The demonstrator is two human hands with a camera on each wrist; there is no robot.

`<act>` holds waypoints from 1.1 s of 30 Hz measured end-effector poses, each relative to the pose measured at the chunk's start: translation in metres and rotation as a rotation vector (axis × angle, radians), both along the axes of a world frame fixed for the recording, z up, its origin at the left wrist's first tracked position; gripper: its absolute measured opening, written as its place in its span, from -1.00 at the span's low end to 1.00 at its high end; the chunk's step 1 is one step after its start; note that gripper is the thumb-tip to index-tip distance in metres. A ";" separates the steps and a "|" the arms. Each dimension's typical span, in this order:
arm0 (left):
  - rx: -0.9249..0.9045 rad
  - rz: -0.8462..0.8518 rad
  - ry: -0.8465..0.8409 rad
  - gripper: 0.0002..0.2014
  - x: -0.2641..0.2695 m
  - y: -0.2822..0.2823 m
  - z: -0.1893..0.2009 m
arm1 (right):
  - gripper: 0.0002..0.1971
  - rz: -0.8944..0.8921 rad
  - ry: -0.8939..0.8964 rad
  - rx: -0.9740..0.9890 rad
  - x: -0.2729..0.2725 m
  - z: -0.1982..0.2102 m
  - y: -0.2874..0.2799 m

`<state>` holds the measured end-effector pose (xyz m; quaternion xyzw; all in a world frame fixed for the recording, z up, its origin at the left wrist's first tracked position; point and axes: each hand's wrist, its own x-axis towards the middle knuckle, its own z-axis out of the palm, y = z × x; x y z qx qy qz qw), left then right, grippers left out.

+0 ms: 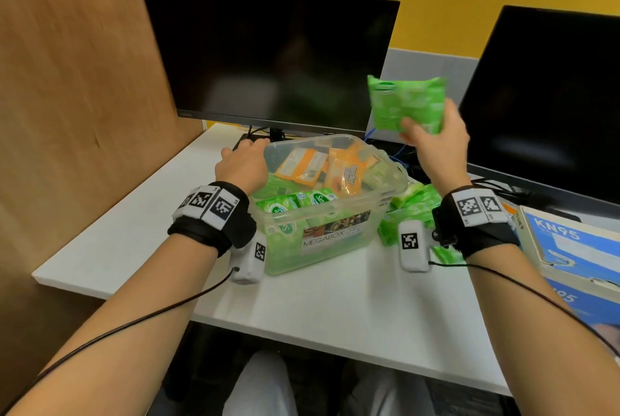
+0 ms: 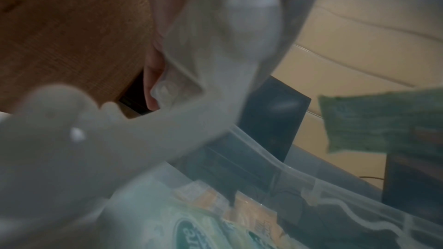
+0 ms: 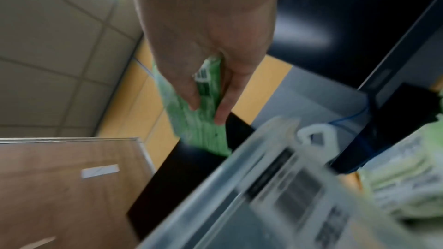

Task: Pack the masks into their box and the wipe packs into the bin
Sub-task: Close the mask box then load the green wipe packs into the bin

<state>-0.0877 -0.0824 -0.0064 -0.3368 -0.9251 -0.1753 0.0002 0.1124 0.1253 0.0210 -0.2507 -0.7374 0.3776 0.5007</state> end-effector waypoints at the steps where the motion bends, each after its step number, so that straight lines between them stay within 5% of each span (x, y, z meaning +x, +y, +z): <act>1: 0.003 0.000 -0.004 -0.39 0.000 0.000 0.000 | -0.70 0.141 -0.026 -0.033 -0.004 0.004 -0.015; 4: 0.015 0.006 -0.008 -0.38 0.001 -0.001 0.001 | -0.64 0.439 -0.185 -0.174 -0.022 -0.002 -0.057; 11: 0.088 0.015 -0.027 -0.38 0.001 -0.002 0.000 | -0.52 0.366 -0.598 0.254 -0.064 -0.017 -0.090; 16: 0.081 0.021 -0.029 -0.41 0.001 0.000 -0.001 | -0.60 0.688 -1.455 0.250 -0.072 0.001 -0.102; 20: 0.065 0.030 -0.023 -0.43 0.001 0.002 0.000 | -0.56 0.654 -1.359 0.205 -0.078 0.001 -0.106; 24: 0.049 0.030 -0.019 -0.41 0.002 0.002 -0.001 | -0.57 0.705 -1.548 0.264 -0.086 -0.004 -0.100; 28: 0.045 0.035 -0.021 -0.41 0.002 0.003 -0.001 | -0.51 0.615 -1.534 0.271 -0.093 -0.012 -0.094; 31: 0.044 0.028 -0.019 -0.42 0.002 0.003 0.000 | -0.77 0.680 -1.169 0.124 -0.081 -0.011 -0.093; 33: 0.041 0.024 -0.022 -0.43 0.002 0.002 0.000 | -0.74 0.498 -0.770 0.086 -0.070 -0.011 -0.084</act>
